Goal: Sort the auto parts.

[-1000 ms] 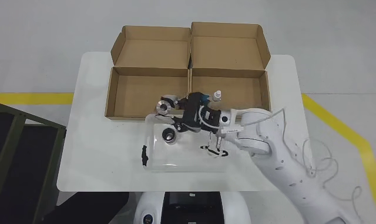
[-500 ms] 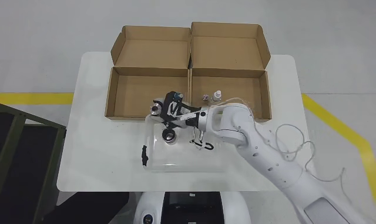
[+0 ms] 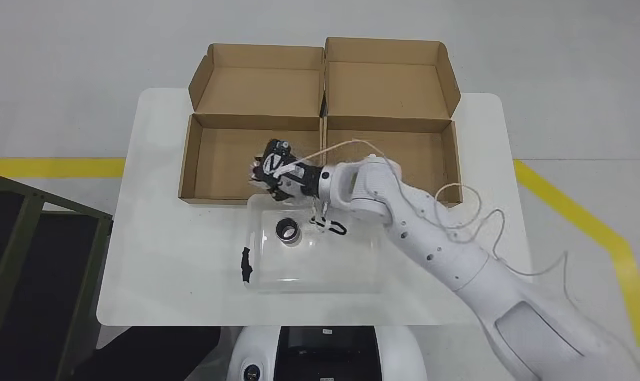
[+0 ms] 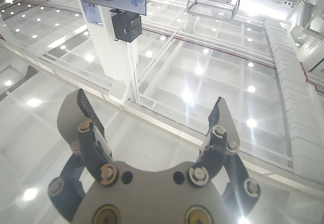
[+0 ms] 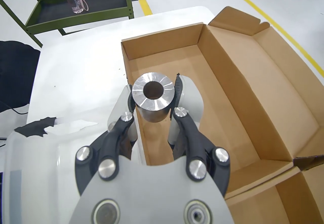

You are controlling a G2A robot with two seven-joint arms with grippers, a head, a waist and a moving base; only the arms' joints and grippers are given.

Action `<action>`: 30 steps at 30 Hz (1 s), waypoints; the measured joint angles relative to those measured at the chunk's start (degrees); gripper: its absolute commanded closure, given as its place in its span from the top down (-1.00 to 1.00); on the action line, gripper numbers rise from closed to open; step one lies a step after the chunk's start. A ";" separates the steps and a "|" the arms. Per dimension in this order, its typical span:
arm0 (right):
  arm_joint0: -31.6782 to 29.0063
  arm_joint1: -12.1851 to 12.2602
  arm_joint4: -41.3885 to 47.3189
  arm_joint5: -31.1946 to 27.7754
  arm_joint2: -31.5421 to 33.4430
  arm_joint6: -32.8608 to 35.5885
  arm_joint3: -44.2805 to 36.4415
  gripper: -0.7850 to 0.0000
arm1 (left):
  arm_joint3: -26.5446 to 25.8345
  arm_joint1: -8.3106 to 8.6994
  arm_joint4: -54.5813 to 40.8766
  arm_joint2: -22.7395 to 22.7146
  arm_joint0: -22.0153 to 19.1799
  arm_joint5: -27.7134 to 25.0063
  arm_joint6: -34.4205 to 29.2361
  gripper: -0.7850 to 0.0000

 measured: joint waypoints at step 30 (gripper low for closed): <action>11.32 -13.80 0.82 0.45 -9.37 0.52 28.25 -1.00 | 0.00 0.00 0.00 0.00 0.00 0.00 0.00 1.00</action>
